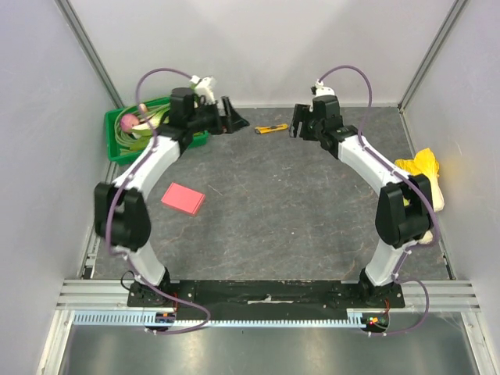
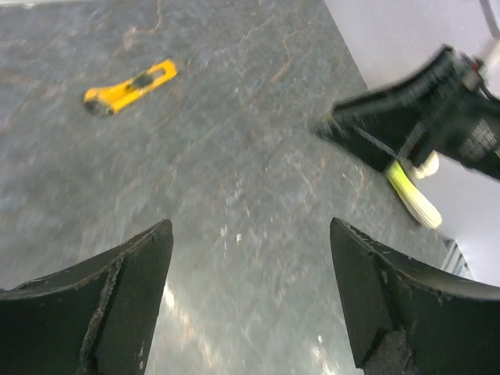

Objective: Unpack the express box

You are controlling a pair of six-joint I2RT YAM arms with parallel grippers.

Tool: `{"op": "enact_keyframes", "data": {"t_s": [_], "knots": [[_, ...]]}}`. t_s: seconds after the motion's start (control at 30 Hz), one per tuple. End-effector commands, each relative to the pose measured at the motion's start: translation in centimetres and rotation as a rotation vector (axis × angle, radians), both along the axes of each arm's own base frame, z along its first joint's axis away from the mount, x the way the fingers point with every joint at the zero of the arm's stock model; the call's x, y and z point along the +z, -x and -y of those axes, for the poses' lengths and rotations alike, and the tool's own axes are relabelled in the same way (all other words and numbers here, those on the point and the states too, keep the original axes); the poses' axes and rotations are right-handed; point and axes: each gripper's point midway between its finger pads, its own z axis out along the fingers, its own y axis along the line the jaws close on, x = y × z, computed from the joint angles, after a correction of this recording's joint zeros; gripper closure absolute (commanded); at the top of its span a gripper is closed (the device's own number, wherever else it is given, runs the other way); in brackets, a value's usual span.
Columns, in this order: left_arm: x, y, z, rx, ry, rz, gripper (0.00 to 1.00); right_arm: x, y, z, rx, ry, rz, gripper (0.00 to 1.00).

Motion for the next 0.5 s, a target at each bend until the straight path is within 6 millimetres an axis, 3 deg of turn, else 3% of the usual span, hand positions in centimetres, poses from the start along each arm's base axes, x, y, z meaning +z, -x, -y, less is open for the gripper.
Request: {"op": "enact_keyframes", "data": {"t_s": [0.0,0.03,0.1,0.13,0.2,0.23,0.3,0.33,0.37,0.43,0.47], "knots": [[-2.9,-6.0,4.2,-0.017,-0.013,0.007,0.15,2.1,1.7,3.0,-0.063,0.033,0.059,0.2],[-1.7,-7.2,5.0,-0.013,0.009,0.03,0.16,2.0,2.2,3.6,-0.077,0.035,0.049,0.21],[-1.5,-9.3,5.9,-0.001,0.025,0.06,0.18,1.4,3.5,5.3,-0.109,0.019,0.026,0.21],[-3.5,-10.3,6.3,0.007,0.024,0.03,0.18,0.1,4.5,5.8,-0.113,0.02,-0.004,0.21],[-3.3,-12.0,6.9,0.024,0.046,0.073,0.19,0.7,5.8,6.1,-0.123,-0.002,0.005,0.22],[-4.9,-12.7,7.1,0.035,0.045,0.056,0.19,-0.2,6.7,6.0,-0.112,-0.014,-0.017,0.22],[-4.9,-14.4,7.0,0.08,0.049,0.095,0.2,0.3,7.7,5.8,-0.105,-0.042,-0.012,0.23],[-5.4,-15.1,7.1,0.097,0.056,0.092,0.2,-0.4,8.4,5.9,-0.112,-0.053,-0.031,0.23],[-7.3,-16.0,7.0,0.12,0.049,0.071,0.2,0.1,8.7,6.2,-0.126,-0.059,-0.018,0.24],[-7.2,-17.3,7.5,0.133,0.073,0.079,0.2,-0.3,9.4,6.8,-0.161,-0.053,-0.033,0.25],[-9.5,-17.9,7.6,0.143,0.07,0.046,0.21,0.3,9.6,7.5,-0.193,-0.043,-0.022,0.26]]}}
